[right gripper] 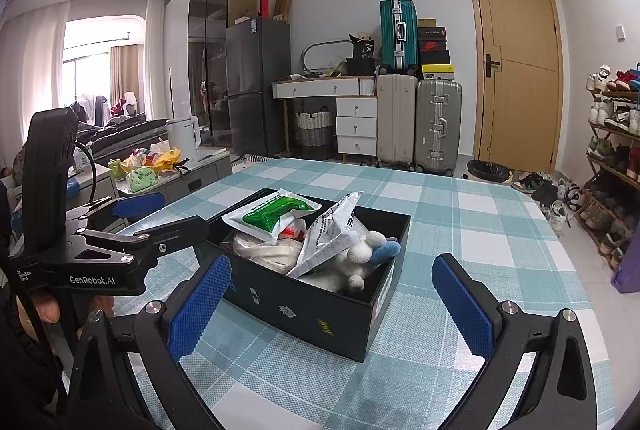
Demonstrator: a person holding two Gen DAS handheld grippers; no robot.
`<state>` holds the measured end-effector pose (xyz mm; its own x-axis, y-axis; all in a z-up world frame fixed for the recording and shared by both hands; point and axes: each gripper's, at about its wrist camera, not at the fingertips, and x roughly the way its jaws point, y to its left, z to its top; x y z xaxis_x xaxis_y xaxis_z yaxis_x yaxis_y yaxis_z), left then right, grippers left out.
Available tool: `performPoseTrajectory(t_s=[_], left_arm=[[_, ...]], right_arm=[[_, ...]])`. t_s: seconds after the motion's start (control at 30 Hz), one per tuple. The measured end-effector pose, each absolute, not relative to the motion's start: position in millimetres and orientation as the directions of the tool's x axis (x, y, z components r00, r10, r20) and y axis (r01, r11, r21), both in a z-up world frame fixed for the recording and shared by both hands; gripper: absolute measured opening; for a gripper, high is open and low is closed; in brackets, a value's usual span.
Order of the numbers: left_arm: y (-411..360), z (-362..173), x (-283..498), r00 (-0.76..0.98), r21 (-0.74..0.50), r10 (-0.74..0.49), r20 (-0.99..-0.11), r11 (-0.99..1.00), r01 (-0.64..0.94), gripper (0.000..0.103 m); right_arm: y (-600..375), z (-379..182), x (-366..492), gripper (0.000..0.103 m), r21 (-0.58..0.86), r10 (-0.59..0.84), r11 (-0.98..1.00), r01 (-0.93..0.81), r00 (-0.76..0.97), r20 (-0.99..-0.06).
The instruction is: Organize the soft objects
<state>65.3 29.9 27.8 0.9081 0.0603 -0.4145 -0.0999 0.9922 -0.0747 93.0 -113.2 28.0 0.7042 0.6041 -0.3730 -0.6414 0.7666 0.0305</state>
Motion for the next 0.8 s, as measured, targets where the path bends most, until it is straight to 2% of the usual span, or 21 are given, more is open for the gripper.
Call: performPoseTrajectory(t_s=[0.8], left_arm=[[32.6,28.0,64.8,0.909,-0.077,0.062,-0.412,0.992,-0.102,0.103]], right_arm=[[-113.4,27.4,94.3,0.103,0.03,0.604,0.766,-0.642,0.703,-0.374]])
